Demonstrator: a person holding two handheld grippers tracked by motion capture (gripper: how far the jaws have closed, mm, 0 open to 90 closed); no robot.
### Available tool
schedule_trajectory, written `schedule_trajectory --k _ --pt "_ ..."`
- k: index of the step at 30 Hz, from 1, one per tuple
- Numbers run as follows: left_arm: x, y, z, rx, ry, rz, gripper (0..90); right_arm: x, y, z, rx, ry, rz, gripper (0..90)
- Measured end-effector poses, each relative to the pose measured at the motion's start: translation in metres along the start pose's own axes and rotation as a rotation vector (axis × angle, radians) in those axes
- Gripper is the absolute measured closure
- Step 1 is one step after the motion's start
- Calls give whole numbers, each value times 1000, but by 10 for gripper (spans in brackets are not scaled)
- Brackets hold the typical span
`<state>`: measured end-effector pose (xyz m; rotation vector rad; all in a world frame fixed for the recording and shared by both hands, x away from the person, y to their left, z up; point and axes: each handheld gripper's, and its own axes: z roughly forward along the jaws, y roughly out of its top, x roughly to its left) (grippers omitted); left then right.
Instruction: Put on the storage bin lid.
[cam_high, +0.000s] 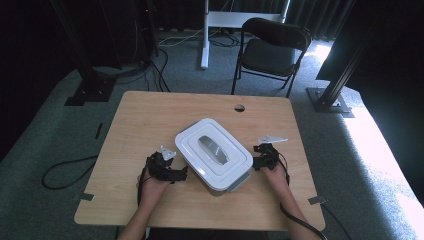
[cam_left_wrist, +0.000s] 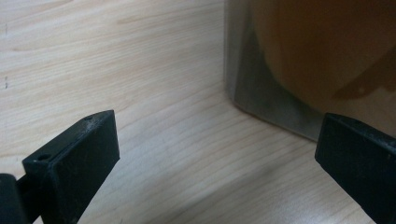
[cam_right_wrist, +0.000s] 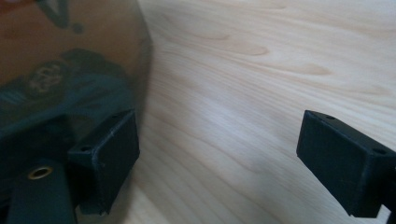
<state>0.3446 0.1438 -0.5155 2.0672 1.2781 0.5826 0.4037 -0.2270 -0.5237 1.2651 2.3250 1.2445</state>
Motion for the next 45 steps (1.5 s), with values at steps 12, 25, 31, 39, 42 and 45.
schedule_trajectory --k 12,25,31,39,42,45 --pt "3 2 5 22 30 25 3 8 -8 -6 -26 95 -9 154" --pt "-1 11 13 24 10 45 3 22 -14 -17 -25 155 -28 161" --pt "-3 18 18 32 7 69 3 21 -17 -23 -40 175 -13 165" --pt "-6 28 24 35 0 91 3 25 -24 -31 -38 187 -40 165" --pt "-5 28 25 31 0 86 3 28 -25 -33 -36 191 -56 165" --pt "-3 26 25 15 -1 91 3 31 -27 -32 -33 202 -59 164"
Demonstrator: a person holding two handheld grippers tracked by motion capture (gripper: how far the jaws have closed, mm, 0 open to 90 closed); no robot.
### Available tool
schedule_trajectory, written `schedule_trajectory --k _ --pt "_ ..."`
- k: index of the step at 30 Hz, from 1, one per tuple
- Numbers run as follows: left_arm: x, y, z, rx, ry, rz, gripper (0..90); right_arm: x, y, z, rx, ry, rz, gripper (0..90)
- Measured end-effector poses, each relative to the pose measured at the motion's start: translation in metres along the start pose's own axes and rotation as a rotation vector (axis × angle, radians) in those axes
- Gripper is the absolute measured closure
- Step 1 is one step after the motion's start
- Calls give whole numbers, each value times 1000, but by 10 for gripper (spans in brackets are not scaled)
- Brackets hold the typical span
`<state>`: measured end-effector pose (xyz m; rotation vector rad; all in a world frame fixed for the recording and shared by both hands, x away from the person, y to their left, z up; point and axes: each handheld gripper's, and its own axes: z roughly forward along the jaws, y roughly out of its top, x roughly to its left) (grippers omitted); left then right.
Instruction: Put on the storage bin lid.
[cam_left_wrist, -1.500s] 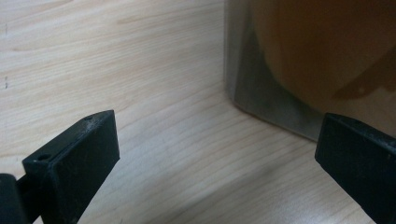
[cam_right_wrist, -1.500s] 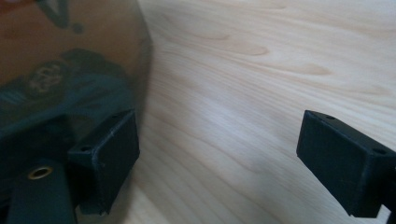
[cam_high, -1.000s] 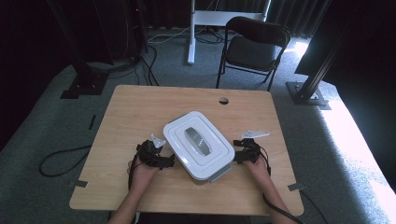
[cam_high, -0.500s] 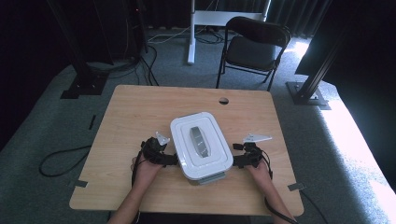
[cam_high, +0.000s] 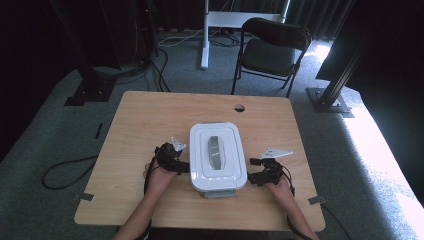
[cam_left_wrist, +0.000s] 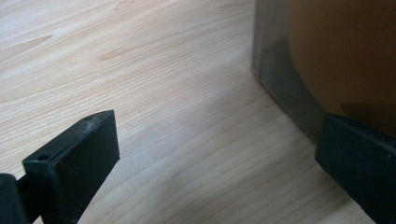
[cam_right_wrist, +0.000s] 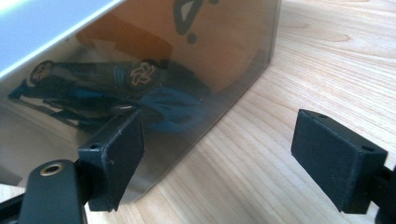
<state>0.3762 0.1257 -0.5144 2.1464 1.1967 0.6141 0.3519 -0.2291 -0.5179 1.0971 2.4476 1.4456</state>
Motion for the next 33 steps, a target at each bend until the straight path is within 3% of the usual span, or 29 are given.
schedule_trajectory --k 4,8,15,20,25,33 --pt "5 -5 0 -28 -36 -8 3 0 -1 0 -16 -30 -3 140" --pt "7 -12 -2 -58 -48 -4 3 -4 -4 -5 -41 -129 1 135" --pt "10 -18 -7 -90 -63 -2 3 -11 -10 -14 -69 -182 42 133" --pt "11 -22 -11 -97 -63 1 3 -11 -13 -17 -78 -211 36 131" --pt "16 -28 -16 -105 -63 -8 3 -10 -15 -22 -87 -234 31 128" --pt "28 -39 -24 -101 -49 -37 3 -15 -22 -31 -97 -311 60 128"
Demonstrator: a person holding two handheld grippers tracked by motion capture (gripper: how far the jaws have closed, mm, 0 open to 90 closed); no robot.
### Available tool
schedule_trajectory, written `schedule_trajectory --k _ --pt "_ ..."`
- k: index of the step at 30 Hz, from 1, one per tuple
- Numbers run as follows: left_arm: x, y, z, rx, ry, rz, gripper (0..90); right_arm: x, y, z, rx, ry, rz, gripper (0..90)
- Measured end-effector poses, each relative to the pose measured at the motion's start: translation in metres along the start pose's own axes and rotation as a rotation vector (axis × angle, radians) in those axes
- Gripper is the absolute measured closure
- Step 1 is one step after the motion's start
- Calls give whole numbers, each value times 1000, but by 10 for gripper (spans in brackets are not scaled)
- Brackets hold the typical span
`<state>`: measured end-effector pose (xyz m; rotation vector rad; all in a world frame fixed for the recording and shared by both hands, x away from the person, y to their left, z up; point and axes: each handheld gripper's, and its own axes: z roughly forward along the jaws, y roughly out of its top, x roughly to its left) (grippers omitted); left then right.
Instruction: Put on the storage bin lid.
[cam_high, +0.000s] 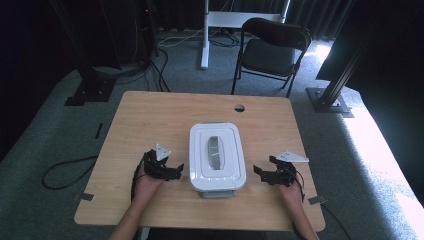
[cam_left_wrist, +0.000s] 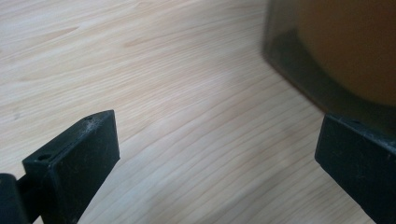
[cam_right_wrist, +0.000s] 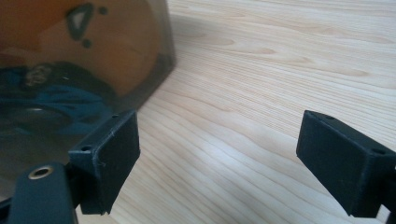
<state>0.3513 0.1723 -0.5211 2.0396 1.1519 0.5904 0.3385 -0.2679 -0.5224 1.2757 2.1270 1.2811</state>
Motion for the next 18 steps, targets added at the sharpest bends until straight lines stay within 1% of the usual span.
schedule_trajectory --k 1,2,4,6,7,10,12,15,18 --pt "2 -1 -2 -2 2 -7 3 -1 -1 -1 4 3 3 128" --pt "3 -2 -3 -2 15 -9 3 -2 -2 -1 7 -2 6 128" --pt "6 -4 -7 -2 16 -16 3 -3 -4 -4 7 -21 4 129" --pt "9 -8 -9 6 35 -13 3 -2 -6 -5 10 -41 -5 129" --pt "11 -9 -11 7 33 -18 3 -2 -7 -6 10 -43 -7 129" --pt "16 -15 -16 3 39 -37 3 -1 -10 -6 24 -82 -35 128" --pt "18 -18 -18 15 47 -45 4 -1 -12 -7 32 -80 -36 128" --pt "20 -22 -22 13 54 -53 4 -2 -15 -10 23 -74 -22 129" --pt "22 -27 -25 14 56 -59 3 -4 -16 -15 6 -89 -6 129"
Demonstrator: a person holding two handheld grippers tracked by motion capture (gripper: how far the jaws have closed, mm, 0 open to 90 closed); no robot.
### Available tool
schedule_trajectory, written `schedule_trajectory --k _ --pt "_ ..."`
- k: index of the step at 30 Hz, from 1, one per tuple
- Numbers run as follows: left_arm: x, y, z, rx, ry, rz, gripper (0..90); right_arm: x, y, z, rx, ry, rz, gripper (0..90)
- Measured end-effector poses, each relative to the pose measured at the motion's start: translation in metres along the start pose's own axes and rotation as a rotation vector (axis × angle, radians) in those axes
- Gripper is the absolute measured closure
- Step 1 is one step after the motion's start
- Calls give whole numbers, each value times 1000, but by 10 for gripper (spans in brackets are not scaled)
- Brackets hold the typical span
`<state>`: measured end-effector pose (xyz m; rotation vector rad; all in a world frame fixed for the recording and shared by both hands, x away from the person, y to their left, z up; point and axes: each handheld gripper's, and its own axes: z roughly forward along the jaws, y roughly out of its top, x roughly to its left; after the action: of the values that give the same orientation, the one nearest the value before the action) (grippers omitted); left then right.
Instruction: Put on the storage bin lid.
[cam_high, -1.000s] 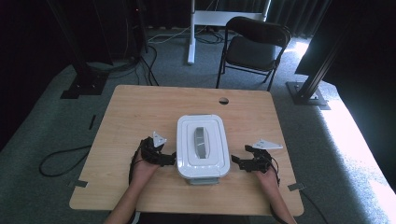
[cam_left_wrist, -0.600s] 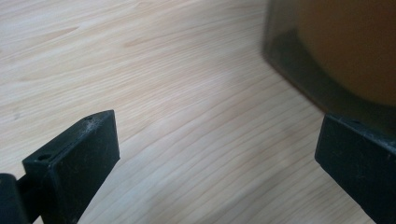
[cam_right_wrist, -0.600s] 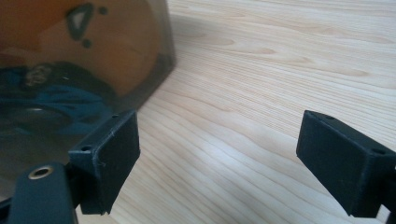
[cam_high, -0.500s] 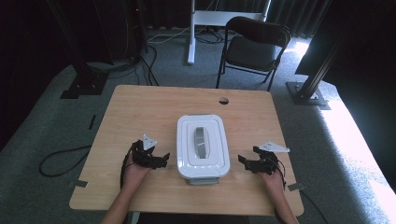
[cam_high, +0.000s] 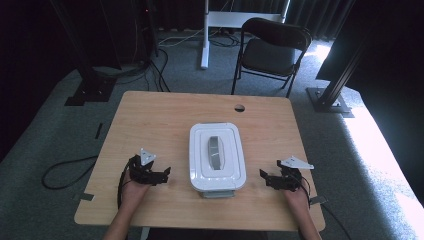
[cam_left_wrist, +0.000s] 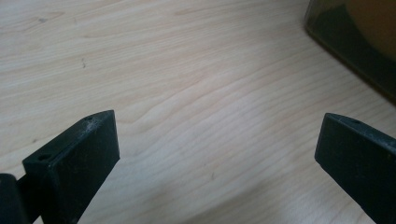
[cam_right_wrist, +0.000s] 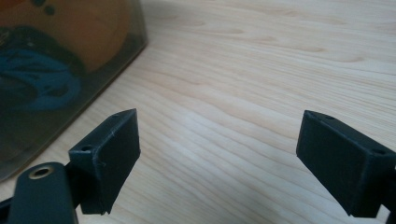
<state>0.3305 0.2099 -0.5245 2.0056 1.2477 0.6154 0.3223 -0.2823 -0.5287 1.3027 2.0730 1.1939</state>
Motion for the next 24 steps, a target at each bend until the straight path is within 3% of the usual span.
schedule_trajectory --k 10,14,24 --pt "15 -22 -10 14 23 -55 4 -11 -11 -13 -3 -55 46 123" --pt "21 -27 -14 10 24 -74 4 -15 -15 -17 -3 -109 54 124" --pt "34 -42 -26 25 68 -107 3 -25 -22 -25 -4 -177 101 124"
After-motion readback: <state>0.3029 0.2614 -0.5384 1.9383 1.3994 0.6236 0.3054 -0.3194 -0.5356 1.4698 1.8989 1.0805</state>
